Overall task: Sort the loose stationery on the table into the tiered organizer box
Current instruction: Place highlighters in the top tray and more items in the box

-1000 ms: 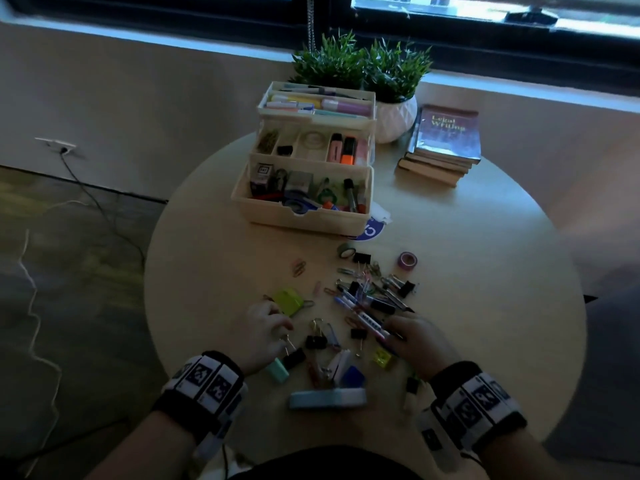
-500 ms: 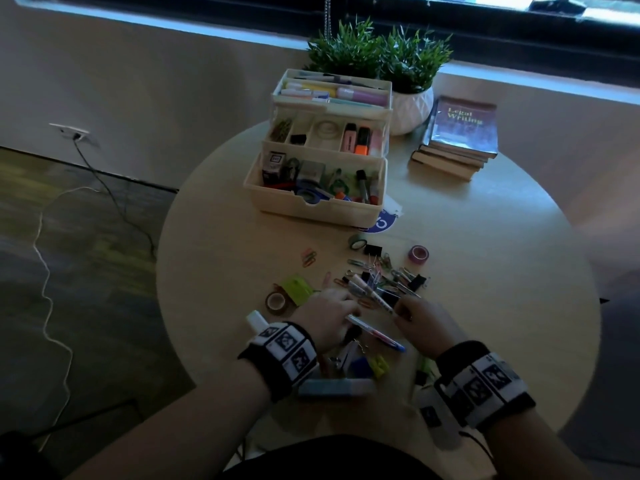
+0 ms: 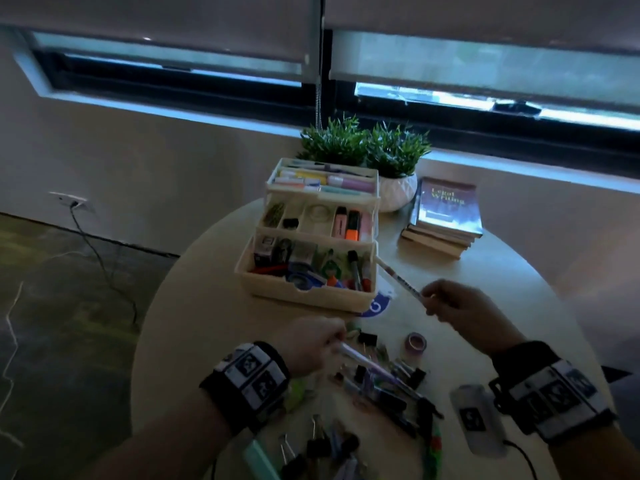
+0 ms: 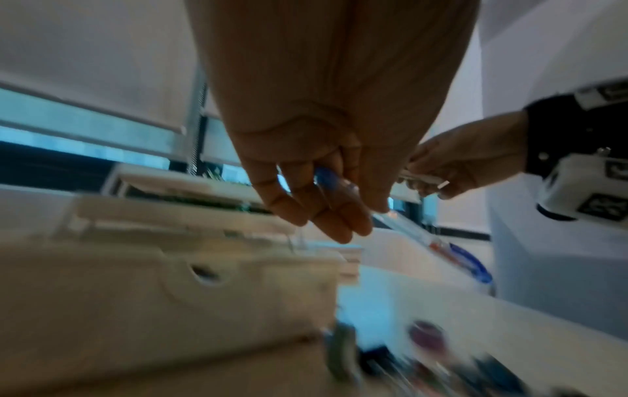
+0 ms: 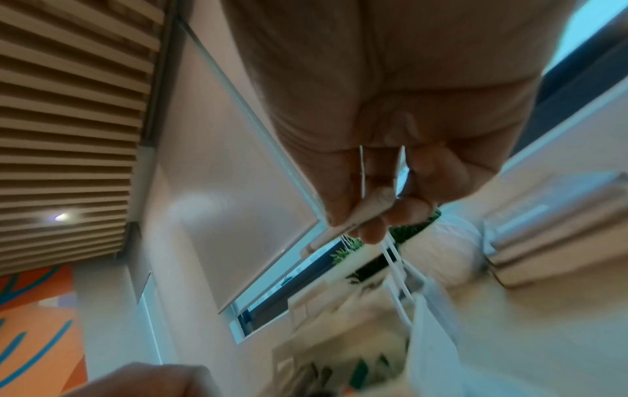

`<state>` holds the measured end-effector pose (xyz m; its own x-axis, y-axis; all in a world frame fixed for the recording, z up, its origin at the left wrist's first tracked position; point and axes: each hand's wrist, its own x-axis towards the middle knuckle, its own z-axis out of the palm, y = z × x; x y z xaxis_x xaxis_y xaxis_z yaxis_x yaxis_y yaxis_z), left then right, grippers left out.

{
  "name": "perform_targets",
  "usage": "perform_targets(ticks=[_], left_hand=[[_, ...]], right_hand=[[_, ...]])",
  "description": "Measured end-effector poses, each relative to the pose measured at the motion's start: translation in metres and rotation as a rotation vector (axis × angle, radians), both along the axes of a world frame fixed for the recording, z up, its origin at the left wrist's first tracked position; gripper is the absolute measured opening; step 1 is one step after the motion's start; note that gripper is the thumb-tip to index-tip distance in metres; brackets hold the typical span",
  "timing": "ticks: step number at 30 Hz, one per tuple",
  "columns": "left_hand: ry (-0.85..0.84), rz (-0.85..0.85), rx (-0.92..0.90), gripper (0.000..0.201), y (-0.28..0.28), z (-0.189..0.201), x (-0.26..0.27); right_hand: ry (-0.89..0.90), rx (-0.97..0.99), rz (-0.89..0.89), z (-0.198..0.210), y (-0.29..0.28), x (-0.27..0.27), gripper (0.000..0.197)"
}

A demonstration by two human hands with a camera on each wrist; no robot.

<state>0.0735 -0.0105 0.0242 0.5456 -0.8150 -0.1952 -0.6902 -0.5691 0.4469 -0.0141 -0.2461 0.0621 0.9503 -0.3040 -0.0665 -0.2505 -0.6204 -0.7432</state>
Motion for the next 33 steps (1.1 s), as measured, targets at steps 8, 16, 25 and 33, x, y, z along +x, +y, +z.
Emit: perform_targets(ticks=[8, 16, 25, 33], left_hand=[[-0.118, 0.27, -0.232, 0.01, 0.01, 0.066, 0.159], [-0.19, 0.39, -0.26, 0.007, -0.017, 0.067, 0.306], [-0.363, 0.348, -0.051, 0.017, -0.073, 0.037, 0.367], [-0.365, 0.347, -0.067, 0.035, -0.069, 0.043, 0.358]], right_hand=[[-0.093, -0.069, -0.072, 0.041, -0.048, 0.162, 0.019], [-0.04, -0.251, -0.023, 0.033, -0.058, 0.29, 0.018], [0.061, -0.543, 0.116, 0.01, -0.059, 0.34, 0.017], [-0.038, -0.55, 0.154, 0.015, -0.067, 0.321, 0.037]])
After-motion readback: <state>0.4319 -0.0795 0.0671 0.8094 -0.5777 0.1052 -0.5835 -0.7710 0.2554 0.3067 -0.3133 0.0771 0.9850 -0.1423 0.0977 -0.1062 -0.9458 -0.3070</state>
